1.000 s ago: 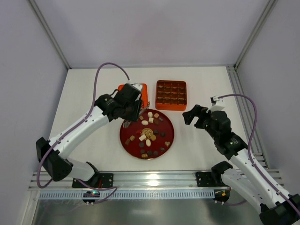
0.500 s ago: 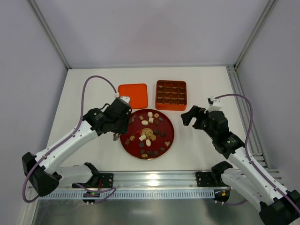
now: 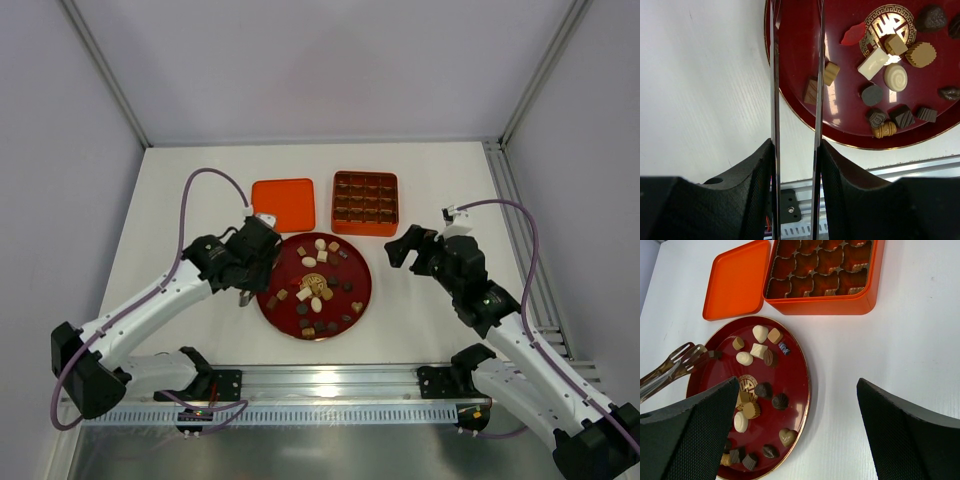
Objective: Pack the chocolate
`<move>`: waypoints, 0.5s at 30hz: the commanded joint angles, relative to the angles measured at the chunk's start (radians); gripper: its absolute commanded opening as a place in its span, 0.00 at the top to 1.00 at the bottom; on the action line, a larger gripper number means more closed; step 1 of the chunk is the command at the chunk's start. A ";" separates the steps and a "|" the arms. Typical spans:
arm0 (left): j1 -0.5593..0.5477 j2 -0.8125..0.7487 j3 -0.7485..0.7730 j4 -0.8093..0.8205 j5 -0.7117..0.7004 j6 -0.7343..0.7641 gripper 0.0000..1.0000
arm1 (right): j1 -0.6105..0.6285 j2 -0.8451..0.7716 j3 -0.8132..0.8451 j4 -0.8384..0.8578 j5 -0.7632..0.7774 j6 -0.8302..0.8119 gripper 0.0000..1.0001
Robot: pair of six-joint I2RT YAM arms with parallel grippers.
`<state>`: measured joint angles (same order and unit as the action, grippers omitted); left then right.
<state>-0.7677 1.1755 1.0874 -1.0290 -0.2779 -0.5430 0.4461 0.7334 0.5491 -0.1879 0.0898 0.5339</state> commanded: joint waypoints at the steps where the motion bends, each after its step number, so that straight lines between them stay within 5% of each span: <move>1: -0.004 0.012 -0.006 0.035 -0.026 -0.003 0.59 | 0.002 -0.002 0.000 0.047 -0.002 0.015 0.00; 15: -0.004 0.078 -0.029 0.095 -0.041 0.018 0.59 | 0.003 -0.009 -0.011 0.050 -0.004 0.020 0.00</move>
<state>-0.7677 1.2469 1.0576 -0.9833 -0.2897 -0.5381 0.4461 0.7330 0.5411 -0.1867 0.0860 0.5358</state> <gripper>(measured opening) 0.412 0.996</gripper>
